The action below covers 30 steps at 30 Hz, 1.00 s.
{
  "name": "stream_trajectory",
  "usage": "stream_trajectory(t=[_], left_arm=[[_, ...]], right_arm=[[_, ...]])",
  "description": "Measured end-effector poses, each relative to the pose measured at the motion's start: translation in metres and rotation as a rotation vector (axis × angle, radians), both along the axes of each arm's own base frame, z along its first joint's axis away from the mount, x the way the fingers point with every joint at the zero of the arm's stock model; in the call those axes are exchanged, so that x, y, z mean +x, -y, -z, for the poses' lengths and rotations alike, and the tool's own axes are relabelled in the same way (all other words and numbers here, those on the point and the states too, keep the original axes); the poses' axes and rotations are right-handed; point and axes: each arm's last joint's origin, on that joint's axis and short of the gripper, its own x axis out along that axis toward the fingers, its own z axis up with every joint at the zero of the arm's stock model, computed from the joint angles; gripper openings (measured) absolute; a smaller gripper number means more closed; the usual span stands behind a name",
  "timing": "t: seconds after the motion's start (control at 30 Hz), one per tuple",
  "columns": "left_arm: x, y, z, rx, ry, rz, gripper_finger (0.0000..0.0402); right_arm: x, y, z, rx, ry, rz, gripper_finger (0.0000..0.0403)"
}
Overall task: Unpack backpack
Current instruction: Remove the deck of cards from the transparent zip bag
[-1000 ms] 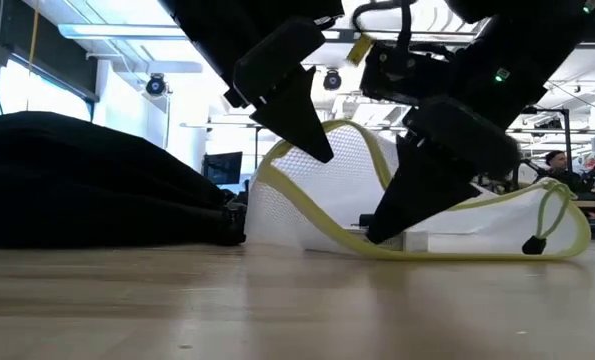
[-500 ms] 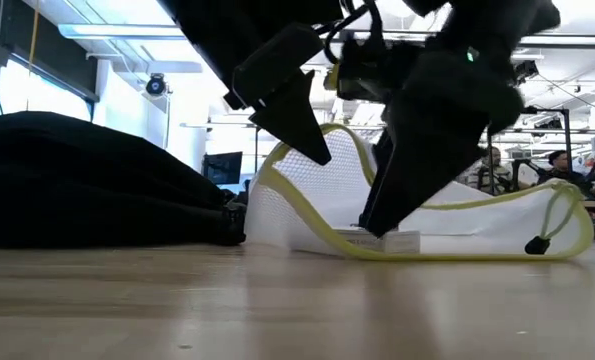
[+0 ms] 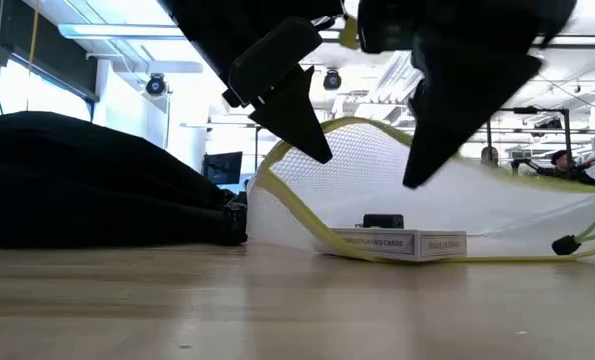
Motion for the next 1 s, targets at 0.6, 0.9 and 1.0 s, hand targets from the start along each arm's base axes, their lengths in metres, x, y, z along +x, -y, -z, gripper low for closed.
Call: stream_trajectory(t=[0.6, 0.9, 1.0], left_arm=[[-0.008, 0.002, 0.004, 0.039, -0.070, 0.002, 0.0000], [-0.008, 0.003, 0.005, 0.033, -0.066, 0.000, 0.0000], [-0.008, 0.003, 0.005, 0.032, -0.068, -0.003, 0.0000]], right_arm=[[0.018, 0.046, 0.029, 0.009, 0.028, 0.313, 0.0360], [0.024, 0.045, 0.051, -0.040, 0.004, 0.288, 0.0360], [0.027, 0.044, 0.055, -0.015, 0.015, 0.286, 0.0360]])
